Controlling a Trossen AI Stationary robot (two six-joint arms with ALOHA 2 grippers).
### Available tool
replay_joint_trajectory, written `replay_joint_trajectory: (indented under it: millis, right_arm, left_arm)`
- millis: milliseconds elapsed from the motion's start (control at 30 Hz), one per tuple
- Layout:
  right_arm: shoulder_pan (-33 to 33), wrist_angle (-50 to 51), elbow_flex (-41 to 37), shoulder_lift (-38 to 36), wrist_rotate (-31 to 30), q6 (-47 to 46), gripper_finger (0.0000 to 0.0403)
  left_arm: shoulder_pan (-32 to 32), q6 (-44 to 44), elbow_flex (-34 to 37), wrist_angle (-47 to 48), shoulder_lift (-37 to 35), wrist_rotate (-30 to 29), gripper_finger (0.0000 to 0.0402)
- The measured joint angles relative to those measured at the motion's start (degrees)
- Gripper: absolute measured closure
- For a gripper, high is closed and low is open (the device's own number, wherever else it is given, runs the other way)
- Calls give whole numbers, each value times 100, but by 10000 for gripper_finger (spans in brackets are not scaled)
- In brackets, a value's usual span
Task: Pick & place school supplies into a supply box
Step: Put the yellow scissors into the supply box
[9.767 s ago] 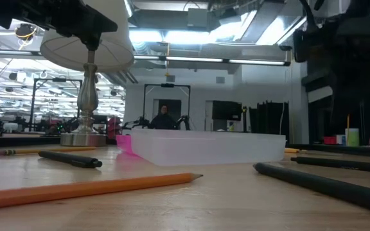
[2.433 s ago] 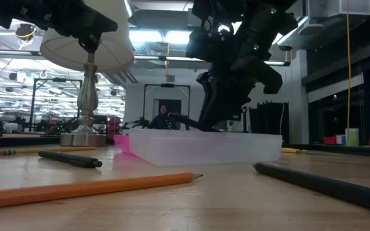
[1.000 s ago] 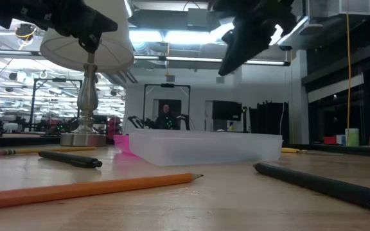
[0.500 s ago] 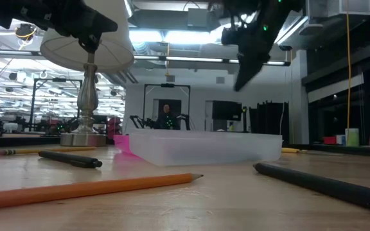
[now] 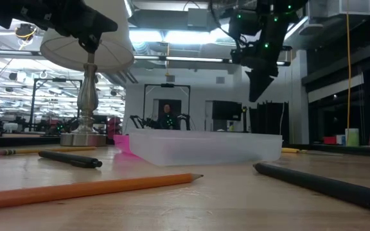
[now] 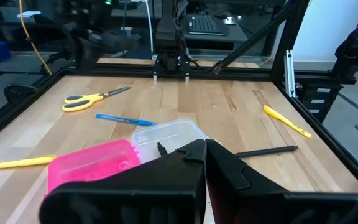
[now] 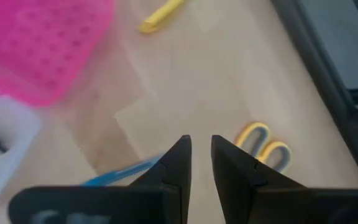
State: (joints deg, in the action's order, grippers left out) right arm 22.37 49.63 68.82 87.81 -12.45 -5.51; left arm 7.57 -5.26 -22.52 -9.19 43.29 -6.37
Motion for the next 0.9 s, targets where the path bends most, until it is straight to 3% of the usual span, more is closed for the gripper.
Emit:
replay_joint_trajectory:
  millis: [333,900]
  right_arm:
    - [754,-285,-440,-2,48,6,334]
    - [1707,-1197,-1281,-2,40,724,246]
  left_arm:
    - [0,-2,0,2,0,2,398]
    - [-2,-1,0,2,0,0,398]
